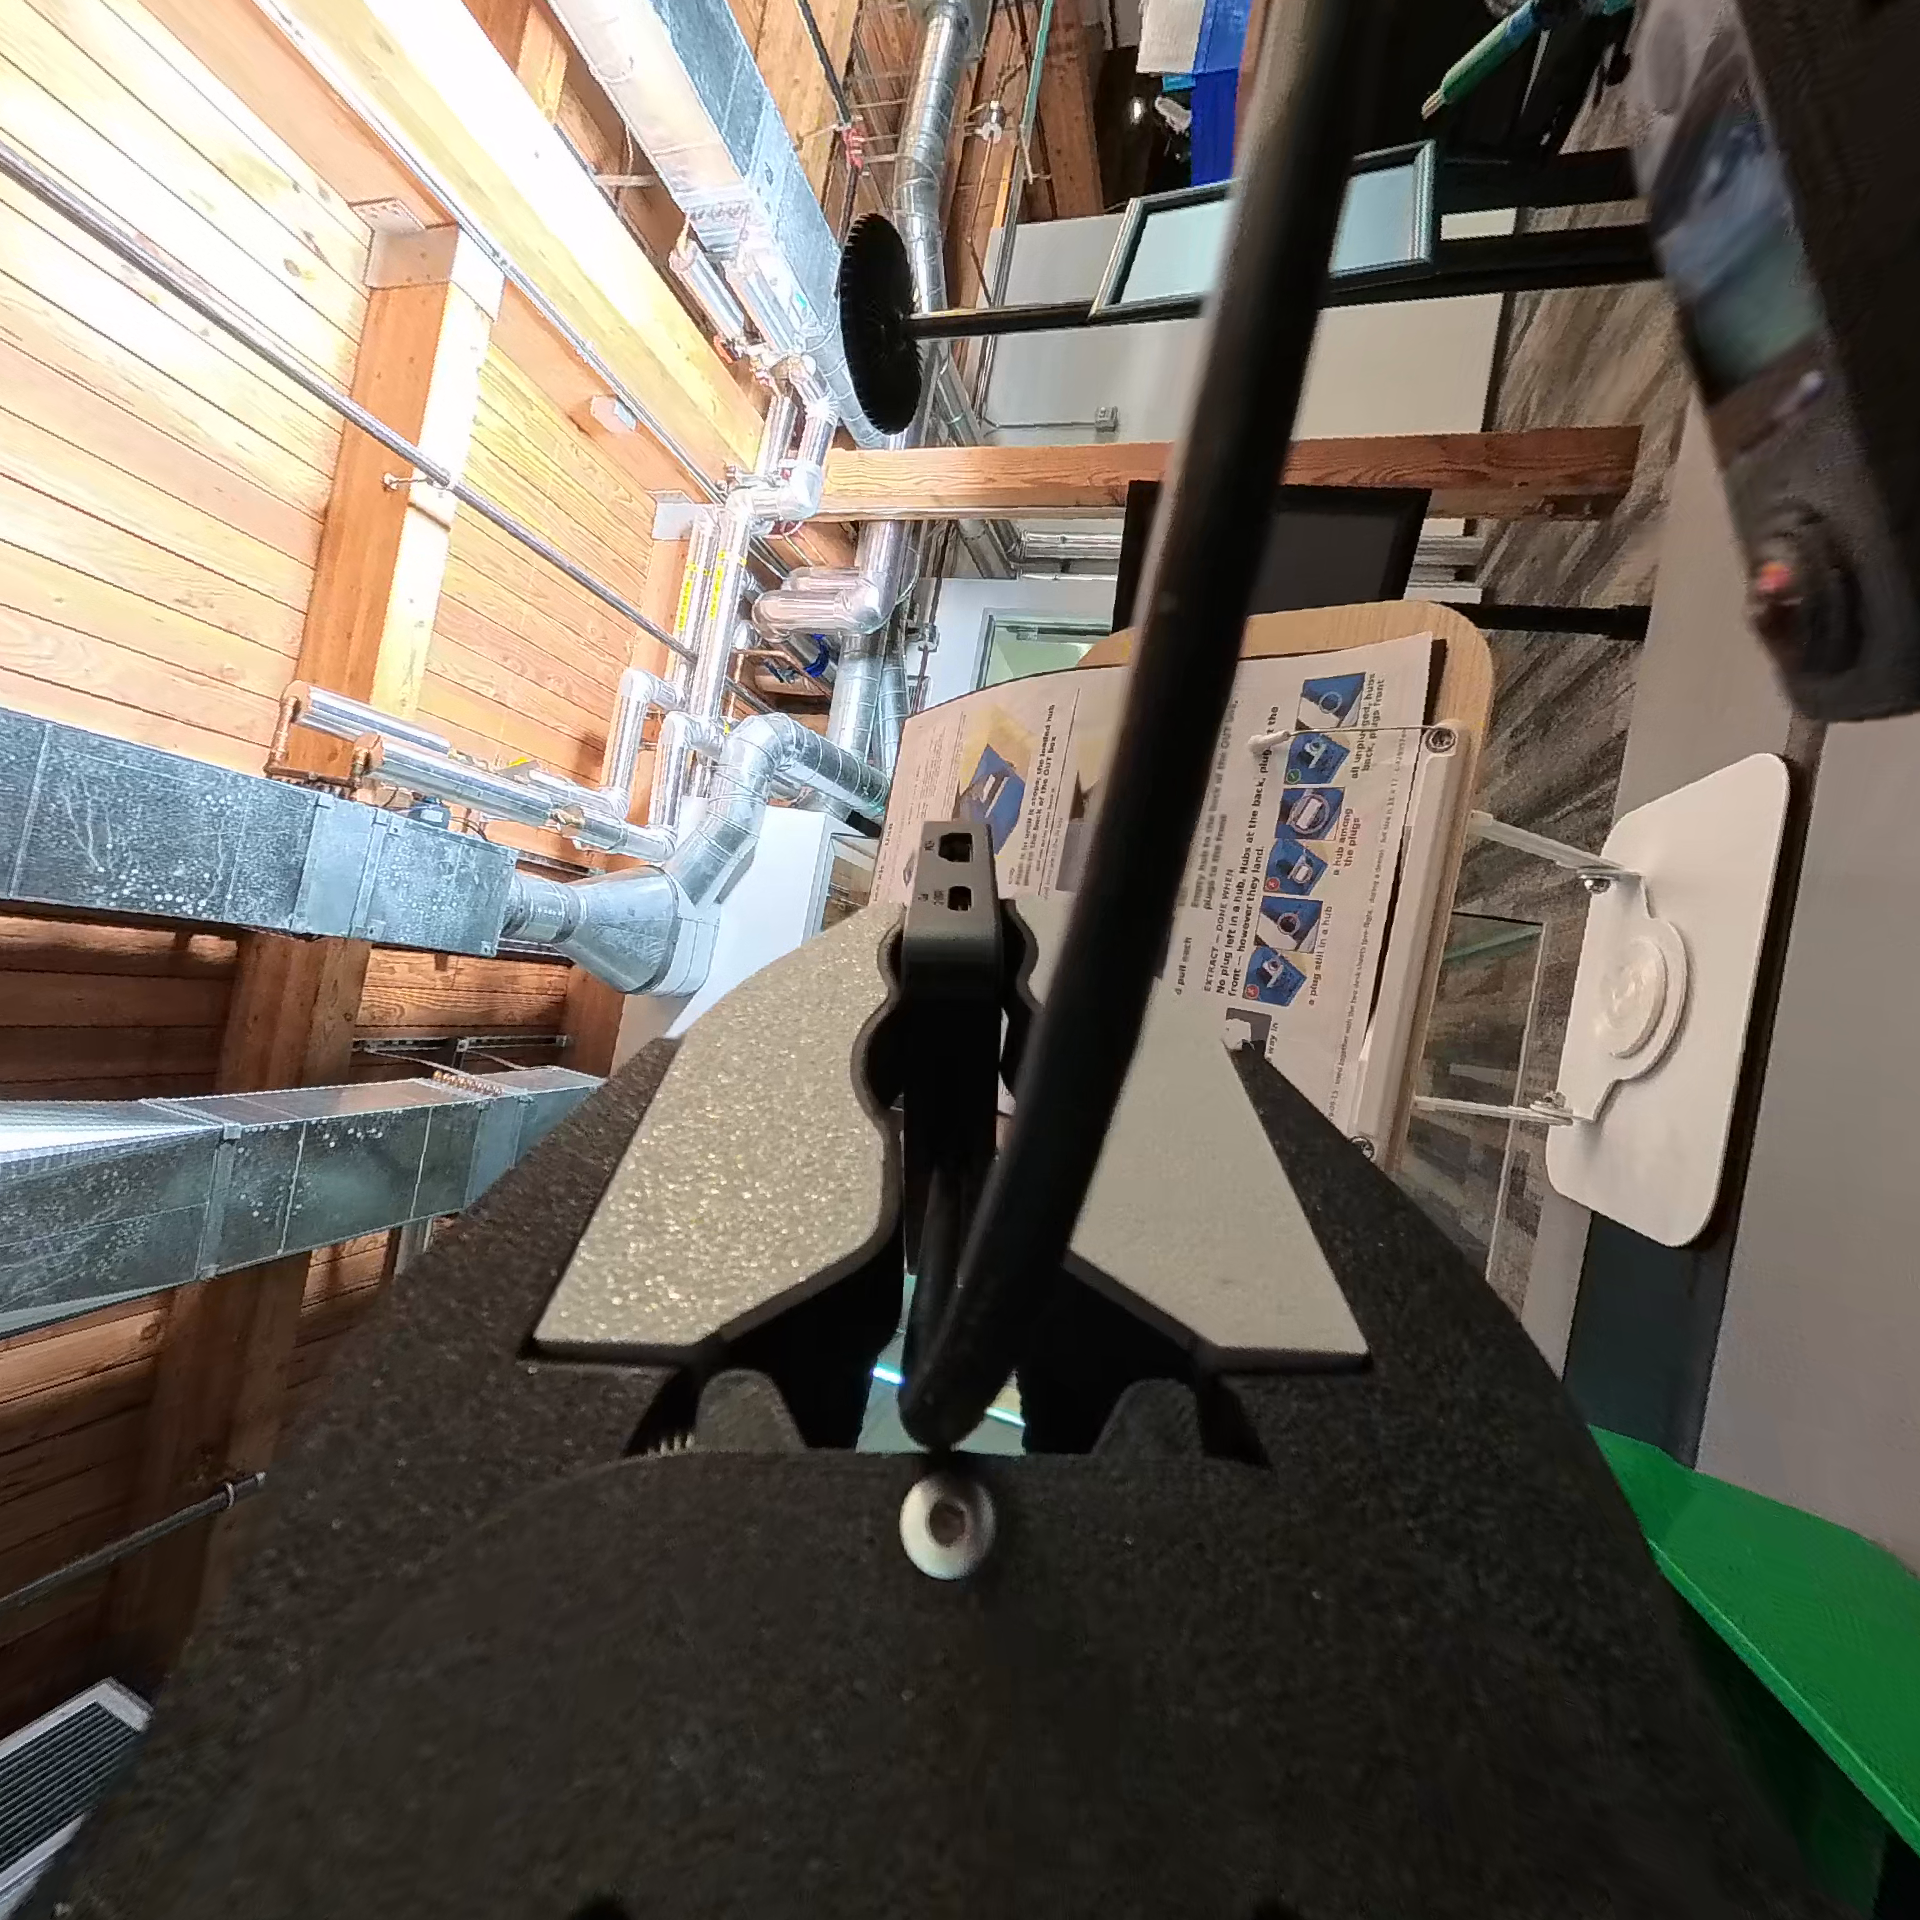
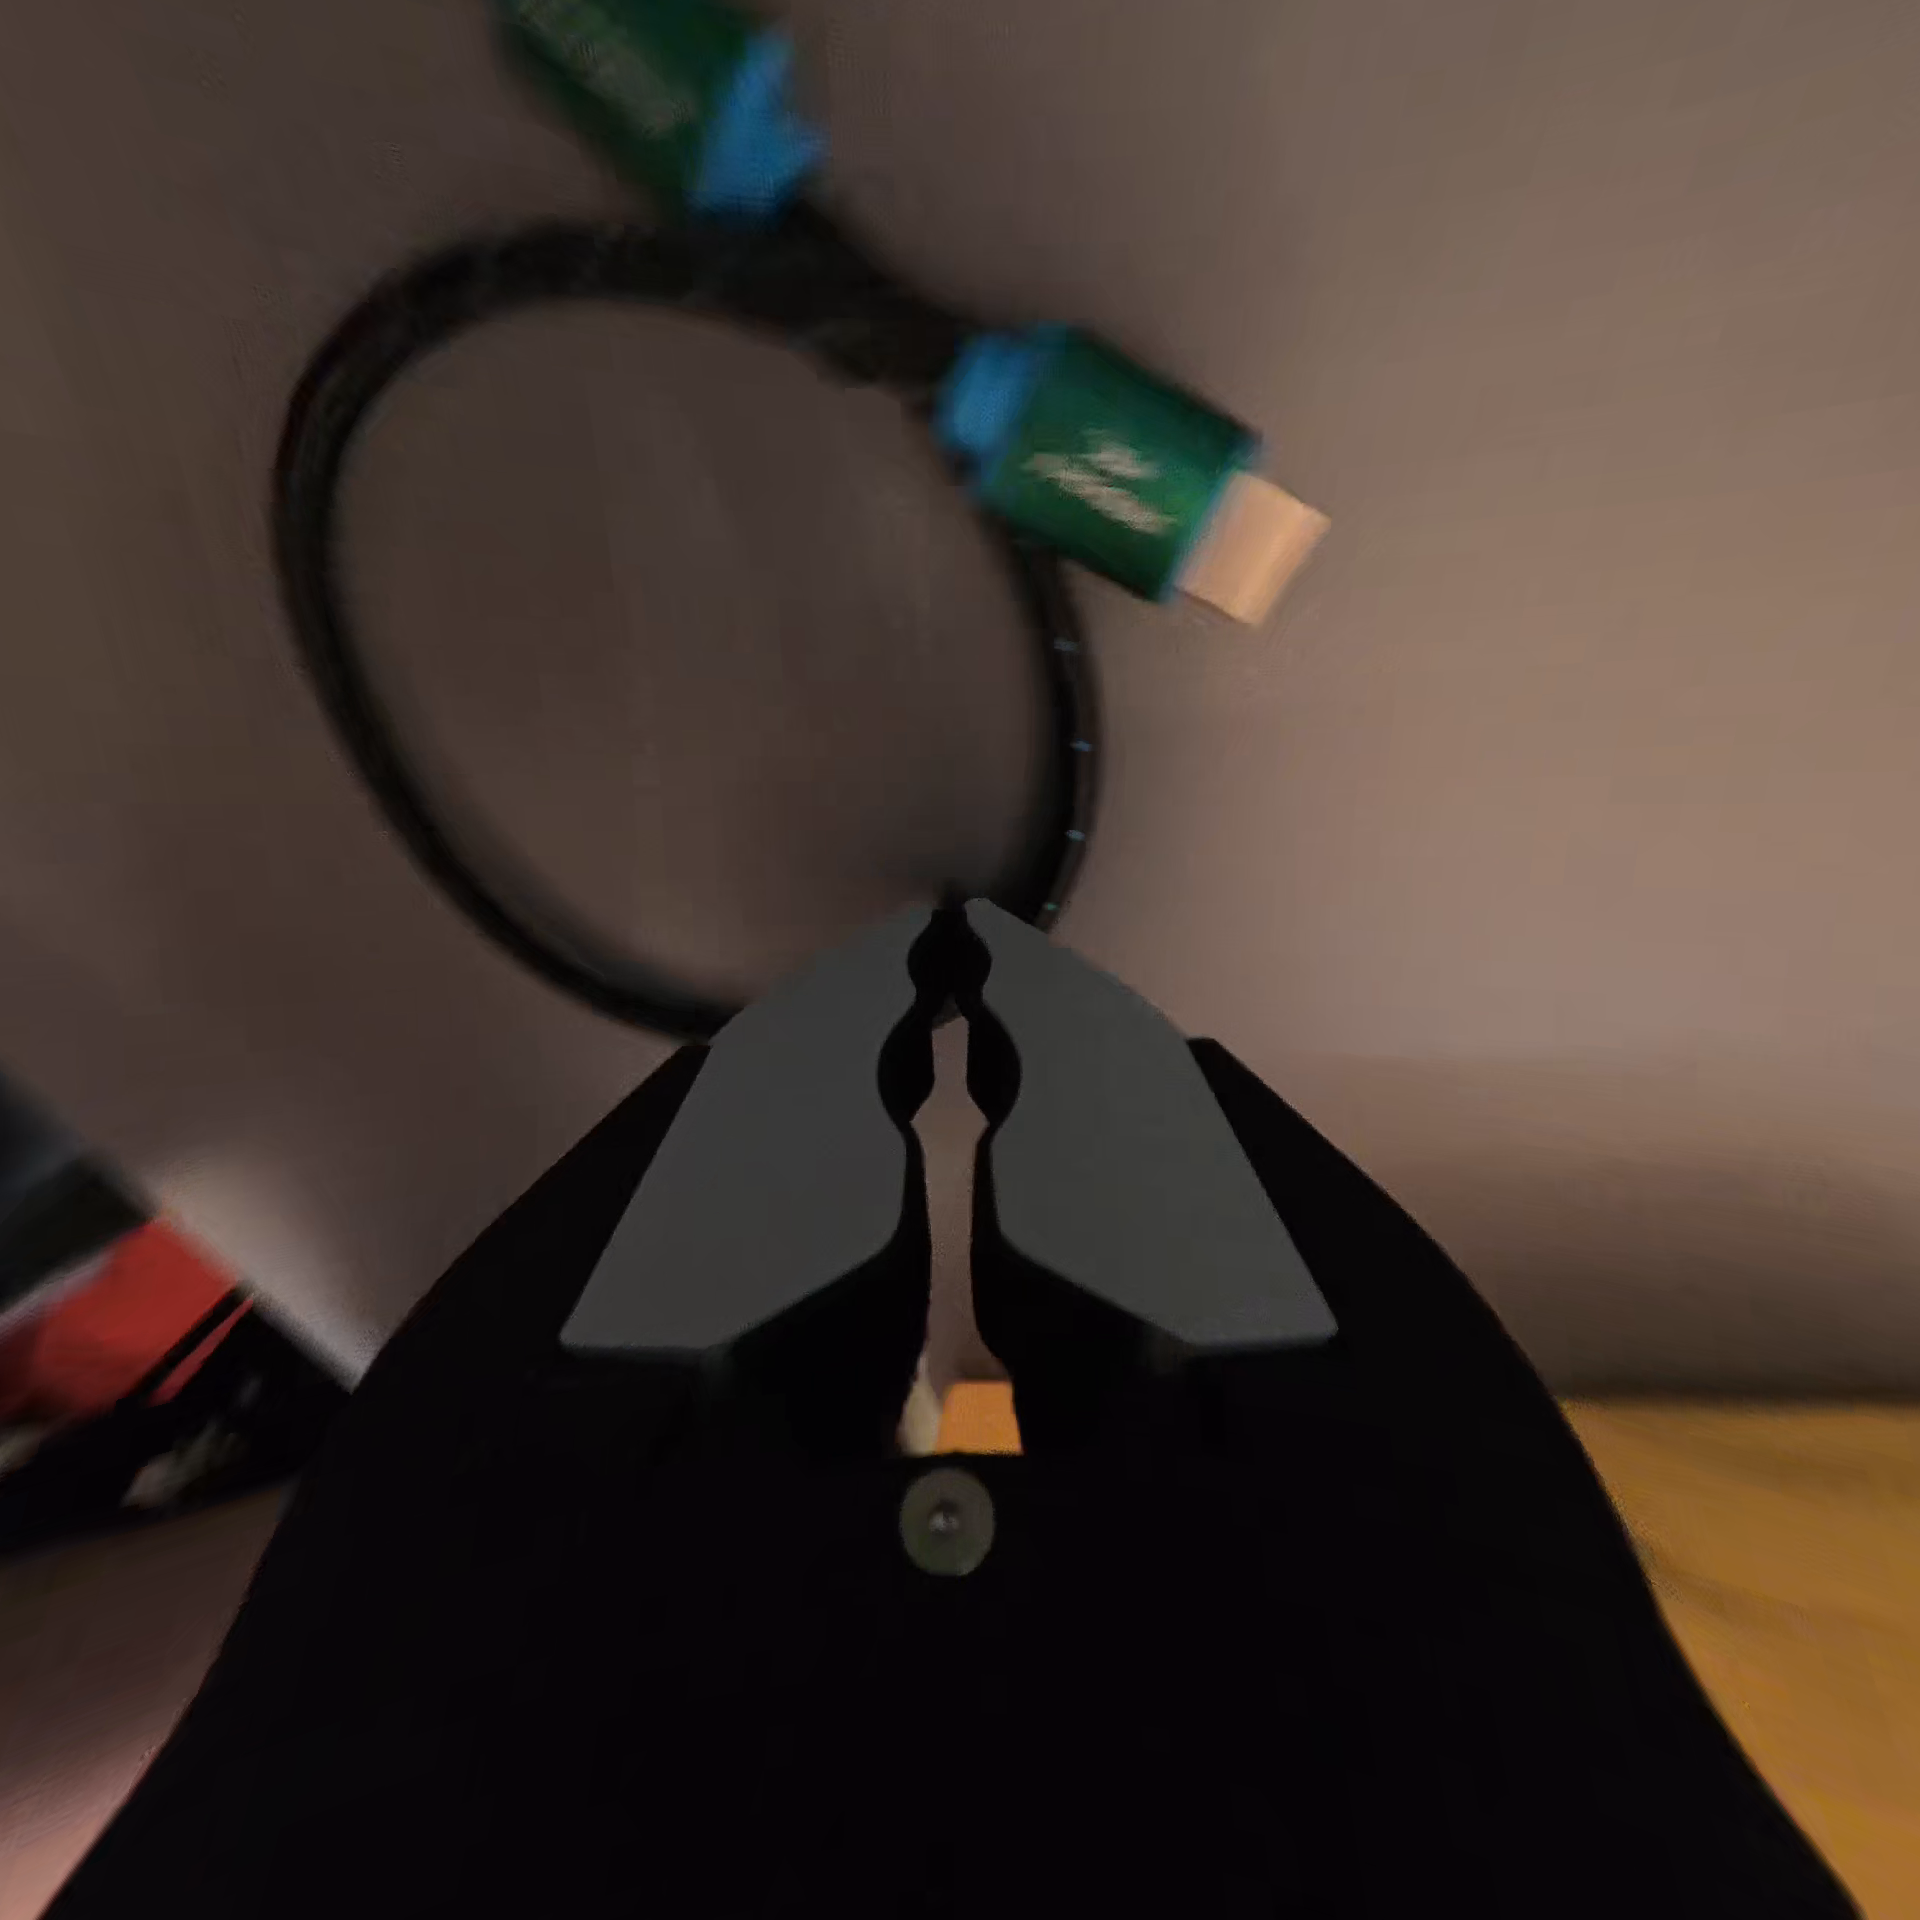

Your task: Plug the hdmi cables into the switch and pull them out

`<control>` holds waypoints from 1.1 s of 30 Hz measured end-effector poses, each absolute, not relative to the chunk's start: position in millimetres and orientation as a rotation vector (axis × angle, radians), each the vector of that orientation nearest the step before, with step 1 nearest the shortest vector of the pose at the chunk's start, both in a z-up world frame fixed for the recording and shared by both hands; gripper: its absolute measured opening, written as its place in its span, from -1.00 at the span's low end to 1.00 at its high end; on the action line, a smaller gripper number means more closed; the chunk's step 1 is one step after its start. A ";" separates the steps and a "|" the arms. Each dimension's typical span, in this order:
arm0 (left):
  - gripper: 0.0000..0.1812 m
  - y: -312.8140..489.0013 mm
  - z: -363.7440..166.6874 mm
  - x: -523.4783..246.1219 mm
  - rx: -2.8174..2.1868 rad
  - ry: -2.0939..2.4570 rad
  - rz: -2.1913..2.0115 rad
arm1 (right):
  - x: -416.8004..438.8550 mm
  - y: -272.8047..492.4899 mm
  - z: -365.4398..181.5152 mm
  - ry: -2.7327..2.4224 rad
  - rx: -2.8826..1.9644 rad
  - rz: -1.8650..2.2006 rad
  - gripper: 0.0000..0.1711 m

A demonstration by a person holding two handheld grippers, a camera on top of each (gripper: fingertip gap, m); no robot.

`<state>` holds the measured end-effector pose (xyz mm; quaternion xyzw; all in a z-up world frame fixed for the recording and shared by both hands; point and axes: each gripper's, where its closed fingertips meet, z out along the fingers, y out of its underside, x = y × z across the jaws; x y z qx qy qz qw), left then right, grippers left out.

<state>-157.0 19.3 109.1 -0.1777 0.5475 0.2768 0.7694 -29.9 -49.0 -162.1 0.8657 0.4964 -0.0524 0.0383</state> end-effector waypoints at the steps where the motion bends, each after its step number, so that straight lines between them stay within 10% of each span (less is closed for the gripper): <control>1: -0.85 20.0 109.0 -156.8 -0.387 1.187 0.604 | -27.6 -32.0 -159.8 1.512 2.747 -0.082 -0.99; 9: -0.85 23.9 117.6 -165.7 -0.410 1.156 0.620 | -119.0 -32.9 -120.4 1.473 3.001 -0.737 -0.78; 16: -0.85 23.8 131.5 -175.2 -0.434 1.114 0.604 | -121.9 -73.1 -144.0 1.340 3.207 -0.497 -0.54; 22: -0.85 15.3 138.8 -175.0 -0.424 1.096 0.572 | -109.7 -82.9 -164.2 1.413 3.275 -0.248 -0.90; 33: -0.85 -9.2 166.9 -188.9 -0.401 1.016 0.498 | -121.6 -106.8 -58.2 0.354 2.525 -2.133 -0.91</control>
